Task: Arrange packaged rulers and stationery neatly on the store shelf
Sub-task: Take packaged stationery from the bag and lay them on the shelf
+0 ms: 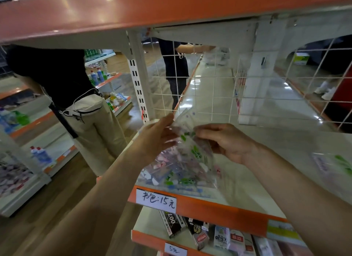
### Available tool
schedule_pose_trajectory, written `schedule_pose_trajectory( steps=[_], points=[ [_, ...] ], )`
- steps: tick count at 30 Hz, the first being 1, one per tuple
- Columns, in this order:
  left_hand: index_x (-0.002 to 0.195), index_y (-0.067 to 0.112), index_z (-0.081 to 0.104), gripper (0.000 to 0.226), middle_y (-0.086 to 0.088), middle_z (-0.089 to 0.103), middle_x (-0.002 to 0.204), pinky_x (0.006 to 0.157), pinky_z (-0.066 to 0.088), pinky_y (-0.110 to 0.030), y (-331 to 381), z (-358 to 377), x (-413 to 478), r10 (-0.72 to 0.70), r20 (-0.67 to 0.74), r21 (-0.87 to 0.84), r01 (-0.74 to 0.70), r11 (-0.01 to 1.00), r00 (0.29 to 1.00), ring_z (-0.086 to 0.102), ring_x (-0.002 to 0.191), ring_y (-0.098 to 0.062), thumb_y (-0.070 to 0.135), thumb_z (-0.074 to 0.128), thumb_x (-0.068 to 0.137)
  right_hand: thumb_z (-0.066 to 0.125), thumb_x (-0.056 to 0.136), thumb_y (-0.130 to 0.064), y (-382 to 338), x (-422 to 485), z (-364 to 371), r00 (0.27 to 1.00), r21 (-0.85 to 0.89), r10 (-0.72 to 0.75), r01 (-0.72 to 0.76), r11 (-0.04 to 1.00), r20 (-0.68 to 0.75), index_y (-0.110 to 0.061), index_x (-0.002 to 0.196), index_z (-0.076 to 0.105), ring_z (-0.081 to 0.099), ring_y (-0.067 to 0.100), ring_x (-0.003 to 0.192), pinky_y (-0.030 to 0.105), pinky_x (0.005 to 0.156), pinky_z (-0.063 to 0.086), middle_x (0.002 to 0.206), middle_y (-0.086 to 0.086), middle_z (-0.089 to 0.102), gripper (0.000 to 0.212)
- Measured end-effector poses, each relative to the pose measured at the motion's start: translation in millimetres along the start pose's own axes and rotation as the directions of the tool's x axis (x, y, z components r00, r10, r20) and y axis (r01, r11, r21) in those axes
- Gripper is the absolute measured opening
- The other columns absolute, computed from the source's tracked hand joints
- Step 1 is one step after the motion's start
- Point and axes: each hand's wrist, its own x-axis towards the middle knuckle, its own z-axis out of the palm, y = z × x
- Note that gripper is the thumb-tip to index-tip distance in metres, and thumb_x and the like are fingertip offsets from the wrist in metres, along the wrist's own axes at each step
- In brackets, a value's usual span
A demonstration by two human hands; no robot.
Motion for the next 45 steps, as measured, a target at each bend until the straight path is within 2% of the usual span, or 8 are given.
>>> schedule_pose_trajectory(
  steps=[3, 6, 13, 19, 25, 30, 36, 45],
  points=[
    [0.114, 0.004, 0.058, 0.053, -0.014, 0.063, 0.104, 0.083, 0.052, -0.041, -12, 40, -2, -0.192, 0.173, -0.135, 0.216, 0.967, 0.966, 0.062, 0.094, -0.029, 0.041, 0.061, 0.075, 0.07, 0.082, -0.009, -4, -4, -15, 0.991, 0.022, -0.096, 0.098, 0.995, -0.093, -0.012, 0.09, 0.072, 0.068, 0.009, 0.062, 0.018, 0.053, 0.052, 0.076, 0.003, 0.073, 0.009],
    [0.116, 0.007, 0.061, 0.037, -0.016, 0.065, 0.104, 0.075, 0.053, -0.038, -33, 73, -6, -0.229, 0.302, -0.201, 0.297, 0.933, 0.925, 0.062, 0.095, -0.031, 0.033, 0.051, 0.091, 0.065, 0.086, -0.007, 1, -8, -25, 0.979, -0.225, -0.175, 0.148, 0.963, -0.108, -0.017, 0.084, 0.071, 0.064, 0.009, 0.06, 0.017, 0.047, 0.048, 0.075, 0.003, 0.07, 0.012],
    [0.113, 0.01, 0.057, 0.037, -0.019, 0.07, 0.096, 0.064, 0.055, -0.035, -46, 51, -15, -0.22, 0.17, -0.414, 0.273, 0.868, 0.96, 0.069, 0.073, -0.029, 0.015, 0.063, 0.077, 0.057, 0.091, -0.015, 11, 7, -52, 0.989, -0.513, -0.113, 0.048, 0.857, -0.098, -0.001, 0.097, 0.07, 0.058, 0.014, 0.073, 0.026, 0.064, 0.049, 0.09, 0.016, 0.067, 0.019],
    [0.094, 0.009, 0.058, 0.019, -0.018, 0.063, 0.096, 0.072, 0.057, -0.04, -30, 3, -23, -0.122, 0.053, -0.489, 0.132, 0.862, 0.991, 0.068, 0.072, -0.027, 0.014, 0.053, 0.077, 0.06, 0.089, -0.029, 23, 55, -29, 0.985, -0.831, -0.147, 0.005, 0.557, -0.092, 0.0, 0.119, 0.059, 0.056, 0.031, 0.111, 0.036, 0.093, 0.046, 0.123, 0.015, 0.059, 0.042],
    [0.095, 0.009, 0.057, 0.018, -0.019, 0.061, 0.097, 0.067, 0.058, -0.039, -21, -3, -34, -0.101, 0.035, -0.485, 0.105, 0.868, 0.994, 0.064, 0.072, -0.027, 0.015, 0.051, 0.079, 0.057, 0.085, -0.04, 25, 90, 10, 0.989, -0.967, -0.07, -0.109, 0.228, -0.128, -0.009, 0.124, 0.053, 0.052, 0.032, 0.115, 0.033, 0.089, 0.043, 0.126, 0.014, 0.053, 0.05],
    [0.094, 0.008, 0.057, 0.017, -0.019, 0.063, 0.09, 0.065, 0.057, -0.038, -17, -3, -35, -0.11, 0.035, -0.503, 0.112, 0.857, 0.993, 0.064, 0.066, -0.026, 0.013, 0.052, 0.078, 0.063, 0.076, 0.001, 15, 97, 8, 0.983, -0.966, -0.003, -0.181, 0.184, -0.184, -0.001, 0.119, 0.056, 0.06, 0.031, 0.106, 0.03, 0.079, 0.045, 0.114, 0.015, 0.062, 0.044],
    [0.095, 0.008, 0.06, 0.016, -0.018, 0.065, 0.095, 0.072, 0.057, -0.037, -21, 6, -27, -0.114, 0.064, -0.471, 0.131, 0.872, 0.991, 0.067, 0.071, -0.026, 0.014, 0.049, 0.084, 0.07, 0.069, -0.01, 12, 98, -10, 0.974, -0.961, 0.088, -0.221, 0.168, -0.209, -0.01, 0.07, 0.053, 0.056, 0.023, 0.068, 0.025, 0.062, 0.044, 0.069, 0.005, 0.056, 0.017],
    [0.106, 0.008, 0.058, 0.022, -0.02, 0.065, 0.101, 0.067, 0.059, -0.037, -28, 9, -24, -0.144, 0.102, -0.486, 0.175, 0.856, 0.984, 0.068, 0.076, -0.028, 0.017, 0.048, 0.089, 0.049, 0.085, -0.061, 28, 122, -41, 0.964, -0.953, -0.114, -0.214, 0.216, -0.242, -0.009, 0.126, 0.051, 0.044, 0.033, 0.12, 0.044, 0.096, 0.034, 0.131, 0.015, 0.045, 0.066]
  ],
)
